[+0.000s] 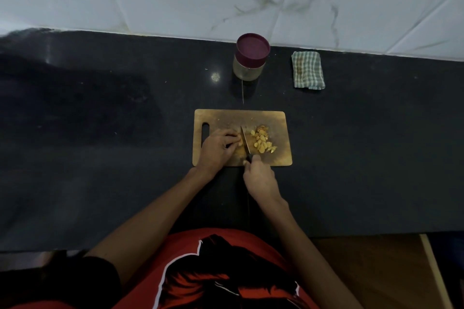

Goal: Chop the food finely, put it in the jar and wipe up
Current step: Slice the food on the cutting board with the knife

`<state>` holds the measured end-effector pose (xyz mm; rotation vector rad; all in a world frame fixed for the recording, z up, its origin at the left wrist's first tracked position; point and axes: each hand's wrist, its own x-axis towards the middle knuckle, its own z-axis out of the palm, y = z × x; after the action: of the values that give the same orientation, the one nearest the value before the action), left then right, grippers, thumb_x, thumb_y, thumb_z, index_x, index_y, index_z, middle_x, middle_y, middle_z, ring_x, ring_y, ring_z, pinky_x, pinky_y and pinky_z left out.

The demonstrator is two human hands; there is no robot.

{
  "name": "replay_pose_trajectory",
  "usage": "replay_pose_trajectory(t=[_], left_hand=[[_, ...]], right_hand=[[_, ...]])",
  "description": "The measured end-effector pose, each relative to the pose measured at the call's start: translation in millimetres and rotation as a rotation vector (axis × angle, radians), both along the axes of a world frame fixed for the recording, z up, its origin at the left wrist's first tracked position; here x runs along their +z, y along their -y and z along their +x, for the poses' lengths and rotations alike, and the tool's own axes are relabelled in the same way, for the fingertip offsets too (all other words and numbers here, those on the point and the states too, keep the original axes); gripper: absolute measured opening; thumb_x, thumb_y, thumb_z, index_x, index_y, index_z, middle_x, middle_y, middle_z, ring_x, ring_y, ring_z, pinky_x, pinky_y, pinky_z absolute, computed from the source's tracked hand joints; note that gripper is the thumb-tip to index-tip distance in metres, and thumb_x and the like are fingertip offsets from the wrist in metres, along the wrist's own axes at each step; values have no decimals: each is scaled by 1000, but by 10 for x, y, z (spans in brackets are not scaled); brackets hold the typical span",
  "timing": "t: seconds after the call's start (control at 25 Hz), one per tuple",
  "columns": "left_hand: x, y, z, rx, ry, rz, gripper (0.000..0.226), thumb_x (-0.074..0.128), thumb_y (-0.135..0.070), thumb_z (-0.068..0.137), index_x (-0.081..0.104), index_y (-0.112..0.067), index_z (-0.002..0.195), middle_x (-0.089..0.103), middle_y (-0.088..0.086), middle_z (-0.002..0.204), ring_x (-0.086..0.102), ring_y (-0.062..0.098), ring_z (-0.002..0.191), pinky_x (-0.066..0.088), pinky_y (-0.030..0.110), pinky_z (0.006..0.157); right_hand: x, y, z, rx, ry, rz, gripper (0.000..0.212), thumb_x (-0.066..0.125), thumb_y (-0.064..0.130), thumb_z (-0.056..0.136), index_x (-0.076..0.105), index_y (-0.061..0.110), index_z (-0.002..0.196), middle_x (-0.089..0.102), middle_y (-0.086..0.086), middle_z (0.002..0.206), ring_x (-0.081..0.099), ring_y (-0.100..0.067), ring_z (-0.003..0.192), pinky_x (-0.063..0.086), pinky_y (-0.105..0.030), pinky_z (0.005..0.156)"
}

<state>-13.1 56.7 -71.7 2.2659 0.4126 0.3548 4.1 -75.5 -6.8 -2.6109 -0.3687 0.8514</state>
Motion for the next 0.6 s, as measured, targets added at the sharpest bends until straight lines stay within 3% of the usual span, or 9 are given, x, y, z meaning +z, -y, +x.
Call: replay_pose_trajectory(t=[0.6], left_hand=[[-31,-1,6,-10,3,0,21,71,-13,81,73,-6,101,70,5,102,62,17,98,52,34,85]], right_hand=[[2,-50,-52,13,20,-88,23,36,25,106,45,8,118,61,-16,113,61,-31,103,40,-36,70]])
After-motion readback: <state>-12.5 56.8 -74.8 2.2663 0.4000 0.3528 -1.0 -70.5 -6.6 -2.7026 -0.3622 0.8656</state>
